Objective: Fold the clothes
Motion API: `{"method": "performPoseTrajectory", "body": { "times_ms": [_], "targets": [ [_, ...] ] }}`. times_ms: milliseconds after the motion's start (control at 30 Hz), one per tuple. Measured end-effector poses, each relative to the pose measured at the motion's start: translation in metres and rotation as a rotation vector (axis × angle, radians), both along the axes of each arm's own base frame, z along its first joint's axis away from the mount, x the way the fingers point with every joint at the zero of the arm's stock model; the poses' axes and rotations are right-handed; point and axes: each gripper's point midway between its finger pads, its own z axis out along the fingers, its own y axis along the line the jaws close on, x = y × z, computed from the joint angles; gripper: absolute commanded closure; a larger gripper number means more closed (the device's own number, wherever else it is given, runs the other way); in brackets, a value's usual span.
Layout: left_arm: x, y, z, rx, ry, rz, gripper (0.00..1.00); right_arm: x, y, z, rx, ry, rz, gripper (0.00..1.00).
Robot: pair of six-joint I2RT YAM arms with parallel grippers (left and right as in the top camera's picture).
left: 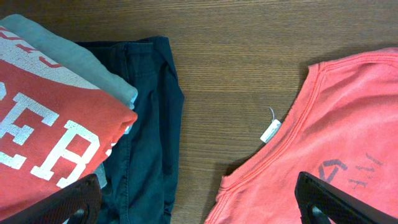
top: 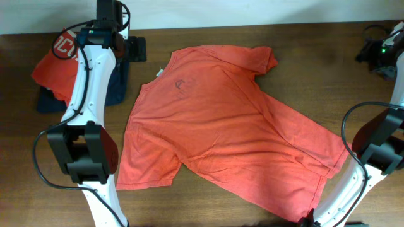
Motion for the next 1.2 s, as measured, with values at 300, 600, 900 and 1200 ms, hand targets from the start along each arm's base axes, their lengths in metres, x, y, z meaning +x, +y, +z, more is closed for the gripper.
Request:
{"method": "performPoseTrajectory", "body": {
  "times_ms": [300, 600, 900, 1200],
  "targets": [
    [0.000, 0.000, 0.000, 0.000, 0.000, 0.000, 0.01, 0.053, 0.162, 0.003, -0.078, -0.028, 0.487, 0.40],
    [0.000, 0.000, 0.000, -0.001, 0.000, 0.000, 0.01, 0.078, 0.321, 0.013, -0.388, -0.092, 0.870, 0.43],
    [0.000, 0.000, 0.000, -0.001, 0.000, 0.000, 0.01, 0.080, 0.317, -0.003, -0.462, -0.049, 0.941, 0.58],
    [0.000, 0.000, 0.000, 0.000, 0.000, 0.000, 0.01, 0.074, 0.325, -0.073, -0.372, 0.044, 1.091, 0.64]
  ]
}}
